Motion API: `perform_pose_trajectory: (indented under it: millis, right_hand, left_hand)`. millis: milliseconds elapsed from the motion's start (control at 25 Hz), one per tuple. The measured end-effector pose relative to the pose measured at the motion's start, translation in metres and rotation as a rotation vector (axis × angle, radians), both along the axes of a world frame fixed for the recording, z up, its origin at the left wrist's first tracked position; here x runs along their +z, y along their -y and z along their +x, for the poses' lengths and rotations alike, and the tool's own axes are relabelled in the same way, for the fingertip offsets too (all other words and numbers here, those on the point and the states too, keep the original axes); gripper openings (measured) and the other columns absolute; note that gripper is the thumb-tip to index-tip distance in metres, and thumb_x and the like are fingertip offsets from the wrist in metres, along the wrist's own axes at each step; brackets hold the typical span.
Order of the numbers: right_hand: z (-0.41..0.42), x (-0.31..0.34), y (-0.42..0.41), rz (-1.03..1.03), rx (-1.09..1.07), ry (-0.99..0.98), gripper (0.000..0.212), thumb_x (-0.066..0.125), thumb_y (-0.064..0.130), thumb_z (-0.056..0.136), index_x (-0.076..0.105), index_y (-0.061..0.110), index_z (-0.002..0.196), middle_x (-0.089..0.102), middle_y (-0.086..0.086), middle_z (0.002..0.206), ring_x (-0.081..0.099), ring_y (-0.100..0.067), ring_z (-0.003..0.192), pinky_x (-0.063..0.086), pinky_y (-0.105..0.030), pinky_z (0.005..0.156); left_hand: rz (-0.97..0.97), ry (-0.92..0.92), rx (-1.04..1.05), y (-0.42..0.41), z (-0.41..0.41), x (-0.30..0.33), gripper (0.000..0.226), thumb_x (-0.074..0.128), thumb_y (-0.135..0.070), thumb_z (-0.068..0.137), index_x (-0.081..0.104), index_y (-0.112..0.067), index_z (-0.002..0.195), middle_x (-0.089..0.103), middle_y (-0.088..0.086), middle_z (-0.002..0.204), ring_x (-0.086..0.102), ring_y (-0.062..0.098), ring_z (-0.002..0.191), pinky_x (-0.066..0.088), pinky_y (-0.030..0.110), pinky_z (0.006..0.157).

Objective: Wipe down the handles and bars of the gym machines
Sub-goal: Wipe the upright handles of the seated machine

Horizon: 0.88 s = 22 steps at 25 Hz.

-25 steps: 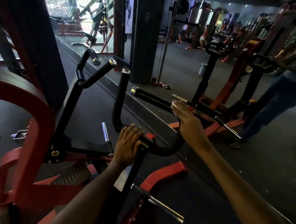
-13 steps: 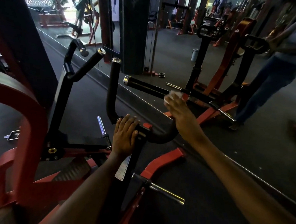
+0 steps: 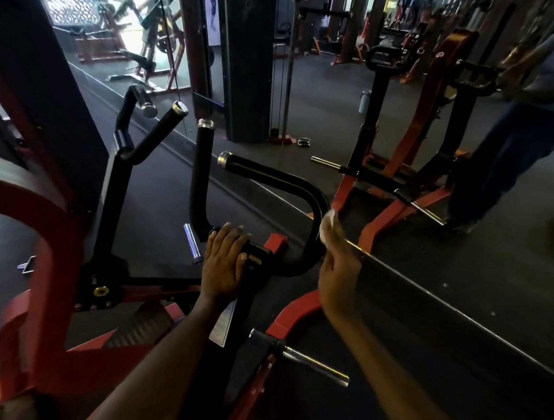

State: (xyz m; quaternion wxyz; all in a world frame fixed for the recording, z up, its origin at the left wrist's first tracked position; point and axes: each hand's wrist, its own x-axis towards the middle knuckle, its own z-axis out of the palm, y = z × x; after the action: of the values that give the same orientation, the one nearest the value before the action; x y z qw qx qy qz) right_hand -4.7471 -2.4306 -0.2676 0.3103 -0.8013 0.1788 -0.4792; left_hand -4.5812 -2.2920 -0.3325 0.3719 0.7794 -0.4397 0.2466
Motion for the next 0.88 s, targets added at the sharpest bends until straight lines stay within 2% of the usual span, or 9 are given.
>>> perform_pose_trajectory:
  millis: [80,160,240,320,440,520,640,760,880]
  right_hand:
    - [-0.024,-0.023,-0.019,0.085,-0.039,0.043,0.051,0.052,-0.022,0.079,0.053,0.0,0.125,0.053,-0.005,0.131,0.048,-0.007,0.125,0.043,-0.037,0.103]
    - [-0.016,0.002,-0.003,0.28,-0.077,0.143,0.038,0.054,-0.015,0.083,0.06,0.001,0.117,0.061,0.0,0.116,0.055,0.003,0.11,0.048,-0.031,0.096]
    - [0.016,0.051,0.026,0.579,0.047,0.162,0.026,0.054,-0.002,0.089,0.065,0.004,0.113,0.067,-0.002,0.111,0.062,-0.001,0.101,0.049,-0.025,0.091]
    - [0.043,0.087,0.052,0.776,0.292,0.029,0.029,0.047,-0.001,0.091,0.068,0.004,0.11,0.07,-0.007,0.103,0.066,-0.011,0.094,0.05,-0.027,0.086]
    - [0.036,0.066,0.046,0.949,0.378,0.008,0.027,0.039,0.005,0.096,0.066,0.006,0.099,0.069,-0.009,0.084,0.066,-0.014,0.077,0.052,-0.026,0.075]
    - [0.014,0.03,0.021,1.006,0.399,0.025,0.028,0.038,0.006,0.097,0.064,-0.002,0.103,0.068,-0.009,0.084,0.065,-0.015,0.078,0.051,-0.024,0.075]
    - [0.008,0.018,0.024,0.918,0.476,-0.065,0.027,0.038,-0.007,0.091,0.062,-0.006,0.103,0.068,-0.013,0.09,0.067,-0.017,0.08,0.053,-0.028,0.078]
    - [0.02,0.048,0.059,1.119,0.459,0.073,0.025,0.041,-0.003,0.092,0.062,-0.002,0.105,0.071,-0.008,0.083,0.068,-0.016,0.074,0.054,-0.026,0.07]
    - [0.018,0.016,0.024,1.032,0.348,0.055,0.024,0.044,0.003,0.094,0.067,0.005,0.102,0.071,-0.005,0.086,0.066,-0.015,0.082,0.053,-0.024,0.076]
  left_hand:
    - [0.004,-0.01,0.003,0.0,0.0,0.001,0.039,0.03,-0.028,0.096,0.054,-0.016,0.125,0.056,0.011,0.132,0.036,0.029,0.137,0.015,0.039,0.118]
    - [0.01,0.003,0.011,-0.001,0.001,0.0,0.04,0.03,-0.029,0.097,0.055,-0.014,0.124,0.056,0.011,0.132,0.036,0.029,0.136,0.014,0.036,0.118]
    - [0.021,0.001,0.004,-0.001,0.001,0.001,0.042,0.028,-0.032,0.099,0.055,-0.013,0.125,0.054,0.011,0.134,0.035,0.029,0.137,0.012,0.034,0.118]
    - [0.025,-0.012,0.003,-0.001,0.001,0.0,0.045,0.024,-0.035,0.101,0.055,-0.013,0.126,0.053,0.011,0.135,0.035,0.03,0.138,0.012,0.035,0.119]
    - [0.04,-0.007,0.012,-0.001,0.002,-0.003,0.048,0.021,-0.037,0.101,0.056,-0.013,0.125,0.053,0.011,0.135,0.034,0.029,0.138,0.013,0.039,0.119]
    - [0.053,-0.008,0.019,-0.001,0.004,-0.003,0.05,0.021,-0.037,0.101,0.057,-0.012,0.124,0.054,0.011,0.135,0.034,0.028,0.139,0.013,0.039,0.119]
    - [0.042,-0.012,0.011,-0.001,0.004,-0.005,0.048,0.024,-0.035,0.099,0.058,-0.012,0.124,0.055,0.01,0.134,0.035,0.028,0.138,0.014,0.038,0.118]
    - [0.028,-0.017,-0.013,-0.001,0.004,-0.003,0.043,0.028,-0.03,0.096,0.054,-0.015,0.125,0.055,0.011,0.134,0.035,0.028,0.138,0.018,0.043,0.117]
    - [0.015,-0.009,-0.034,-0.002,0.003,-0.002,0.041,0.028,-0.03,0.096,0.052,-0.016,0.126,0.057,0.012,0.132,0.036,0.029,0.136,0.021,0.047,0.114]
